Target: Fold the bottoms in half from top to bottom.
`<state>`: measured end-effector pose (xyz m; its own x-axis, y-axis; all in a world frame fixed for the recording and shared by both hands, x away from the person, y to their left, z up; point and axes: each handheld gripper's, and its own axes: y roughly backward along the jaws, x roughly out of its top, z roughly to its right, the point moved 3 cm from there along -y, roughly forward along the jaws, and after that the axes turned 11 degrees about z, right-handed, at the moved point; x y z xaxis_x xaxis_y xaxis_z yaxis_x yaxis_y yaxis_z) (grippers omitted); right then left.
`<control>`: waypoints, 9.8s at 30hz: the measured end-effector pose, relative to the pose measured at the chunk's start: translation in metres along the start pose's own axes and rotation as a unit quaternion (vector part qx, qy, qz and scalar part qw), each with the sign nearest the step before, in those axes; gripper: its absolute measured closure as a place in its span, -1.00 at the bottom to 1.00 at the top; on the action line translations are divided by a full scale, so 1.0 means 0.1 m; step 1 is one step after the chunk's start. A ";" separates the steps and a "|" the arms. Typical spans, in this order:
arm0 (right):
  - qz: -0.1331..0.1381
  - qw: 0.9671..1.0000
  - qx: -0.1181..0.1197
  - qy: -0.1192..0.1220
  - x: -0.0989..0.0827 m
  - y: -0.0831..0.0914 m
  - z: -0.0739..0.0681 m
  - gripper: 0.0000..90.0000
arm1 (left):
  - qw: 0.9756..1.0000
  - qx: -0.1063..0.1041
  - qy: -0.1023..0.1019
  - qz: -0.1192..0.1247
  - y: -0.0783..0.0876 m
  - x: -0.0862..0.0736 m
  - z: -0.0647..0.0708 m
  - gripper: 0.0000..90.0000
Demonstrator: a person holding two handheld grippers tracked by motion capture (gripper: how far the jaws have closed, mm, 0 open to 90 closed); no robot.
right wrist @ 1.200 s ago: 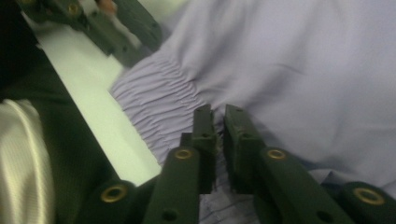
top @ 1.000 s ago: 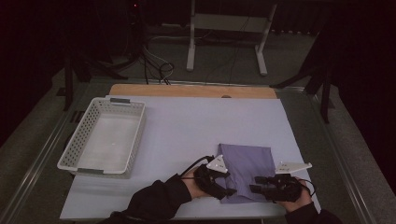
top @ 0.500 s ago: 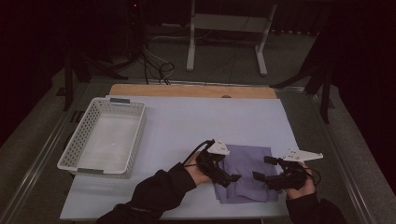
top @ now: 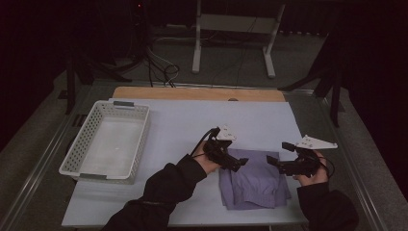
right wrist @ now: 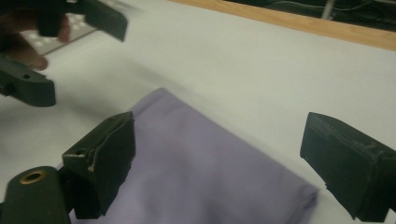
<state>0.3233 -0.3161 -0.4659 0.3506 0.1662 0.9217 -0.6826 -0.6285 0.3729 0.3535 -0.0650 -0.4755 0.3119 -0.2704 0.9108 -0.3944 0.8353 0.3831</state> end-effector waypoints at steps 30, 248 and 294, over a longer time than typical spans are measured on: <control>-0.114 0.991 -0.064 -0.004 -0.59 -0.46 0.47 -0.78 | 0.993 0.063 0.021 -0.101 -0.50 -0.61 -0.29 -0.57; -0.112 0.988 -0.037 -0.100 -0.24 -1.02 -0.47 0.14 | 0.998 -0.011 0.029 -0.047 0.60 -0.63 -0.53 0.59; -0.179 0.977 -0.031 -0.108 -0.50 -0.84 -0.65 0.91 | 0.997 -0.043 -0.001 -0.068 0.56 -0.90 -0.20 0.34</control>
<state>0.3217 -0.2221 -0.5366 0.6968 0.1991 0.6890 -0.5266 -0.5102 0.6800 0.3204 0.0154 -0.5390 0.3557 -0.3848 0.8517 -0.2731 0.8288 0.4884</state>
